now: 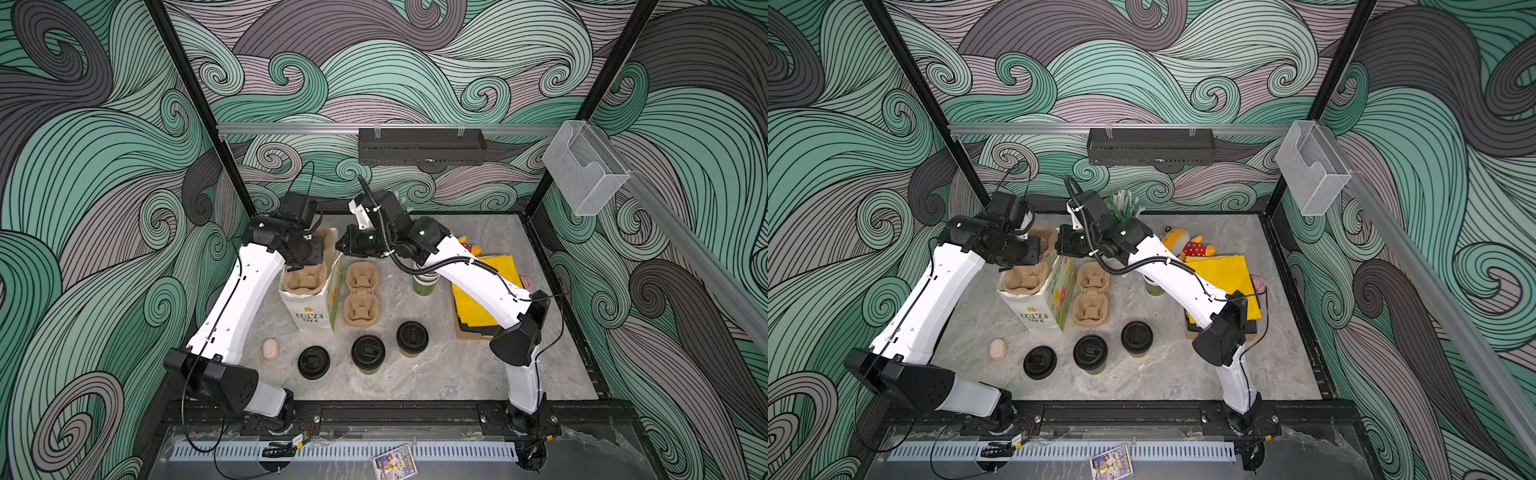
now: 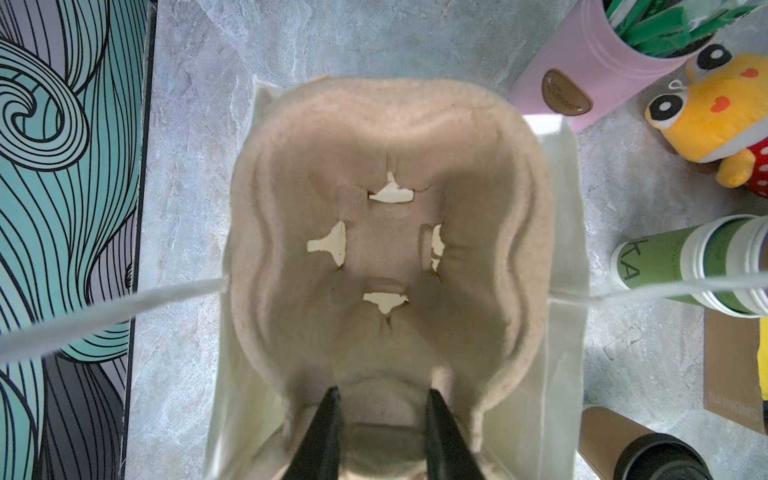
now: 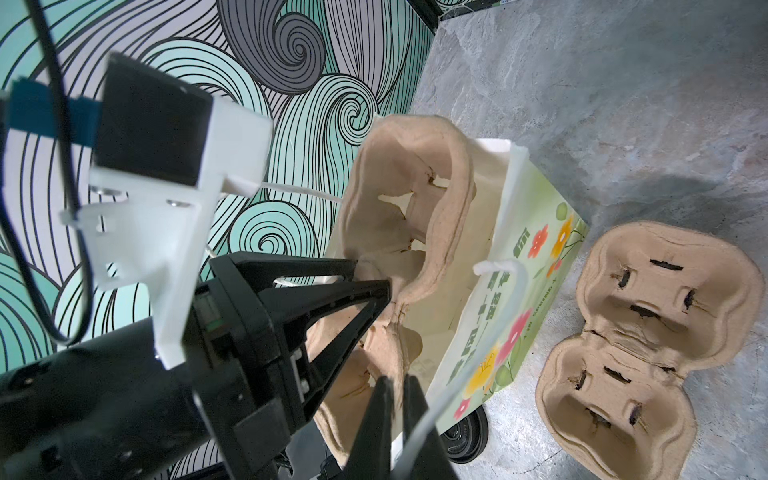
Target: Pack the takeout coffee
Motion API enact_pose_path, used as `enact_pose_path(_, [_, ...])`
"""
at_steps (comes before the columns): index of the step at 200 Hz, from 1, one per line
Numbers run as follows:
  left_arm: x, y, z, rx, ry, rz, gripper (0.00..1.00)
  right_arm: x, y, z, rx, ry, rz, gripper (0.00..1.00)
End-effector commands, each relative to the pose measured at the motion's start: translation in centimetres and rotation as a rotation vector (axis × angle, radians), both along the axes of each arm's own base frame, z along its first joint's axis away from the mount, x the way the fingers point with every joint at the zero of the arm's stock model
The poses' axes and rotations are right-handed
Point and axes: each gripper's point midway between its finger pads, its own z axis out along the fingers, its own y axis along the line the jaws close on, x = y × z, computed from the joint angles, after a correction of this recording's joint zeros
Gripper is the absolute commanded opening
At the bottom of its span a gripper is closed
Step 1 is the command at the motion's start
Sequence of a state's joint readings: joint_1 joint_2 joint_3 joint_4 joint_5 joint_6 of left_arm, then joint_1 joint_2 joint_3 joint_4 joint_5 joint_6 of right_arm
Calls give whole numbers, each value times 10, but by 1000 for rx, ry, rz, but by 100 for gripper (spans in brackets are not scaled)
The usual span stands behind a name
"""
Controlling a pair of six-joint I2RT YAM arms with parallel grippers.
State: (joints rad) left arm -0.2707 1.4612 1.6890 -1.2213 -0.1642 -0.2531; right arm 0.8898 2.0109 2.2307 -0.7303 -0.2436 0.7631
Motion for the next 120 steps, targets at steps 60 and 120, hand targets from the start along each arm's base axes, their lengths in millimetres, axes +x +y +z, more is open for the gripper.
enact_pose_path(60, [-8, -4, -16, 2, 73, -32, 8, 2, 6, 5, 22, -5, -1, 11])
enact_pose_path(120, [-7, 0, 12, -11, -75, -28, 8, 6, 6, 6, 19, -12, -13, 11])
